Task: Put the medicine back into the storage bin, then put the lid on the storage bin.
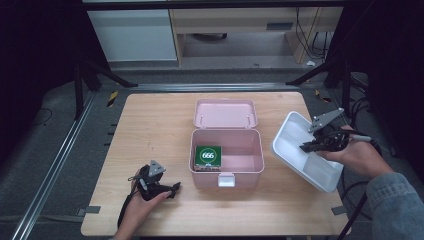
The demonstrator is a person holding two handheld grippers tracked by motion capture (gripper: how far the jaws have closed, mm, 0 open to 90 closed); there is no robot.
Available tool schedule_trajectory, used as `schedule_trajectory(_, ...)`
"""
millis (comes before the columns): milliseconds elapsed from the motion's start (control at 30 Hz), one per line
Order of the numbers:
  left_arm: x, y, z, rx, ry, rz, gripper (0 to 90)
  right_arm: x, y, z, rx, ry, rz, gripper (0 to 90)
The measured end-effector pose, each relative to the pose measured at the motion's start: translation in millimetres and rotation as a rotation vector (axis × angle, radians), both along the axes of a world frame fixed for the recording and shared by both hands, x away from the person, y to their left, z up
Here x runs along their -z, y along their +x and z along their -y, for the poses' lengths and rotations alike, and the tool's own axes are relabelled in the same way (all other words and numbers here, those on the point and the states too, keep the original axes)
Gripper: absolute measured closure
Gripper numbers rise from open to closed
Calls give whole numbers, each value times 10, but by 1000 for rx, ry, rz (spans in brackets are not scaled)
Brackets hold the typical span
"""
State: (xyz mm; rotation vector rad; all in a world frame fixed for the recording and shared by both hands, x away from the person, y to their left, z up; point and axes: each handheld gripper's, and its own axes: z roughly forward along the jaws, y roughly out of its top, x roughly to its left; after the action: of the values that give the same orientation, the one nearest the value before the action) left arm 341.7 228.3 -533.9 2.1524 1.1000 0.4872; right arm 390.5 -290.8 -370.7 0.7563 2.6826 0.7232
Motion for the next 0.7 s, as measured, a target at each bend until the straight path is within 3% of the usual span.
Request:
schedule_trajectory(300,0,1,-1,0,0,1,13,-367,168,-325,-70,2,49,899)
schedule_trajectory(433,-1,0,-1,0,0,1,13,-522,263,-633,-133,-4,71,899)
schedule_trajectory(533,-1,0,-1,0,1,1,13,-576,308,-824,-166,-16,76,899)
schedule_trajectory(567,-1,0,-1,0,0,1,13,-600,343,-975,-197,-28,76,899)
schedule_trajectory(700,-1,0,0,0,0,1,13,-613,387,-1189,-236,-42,71,899)
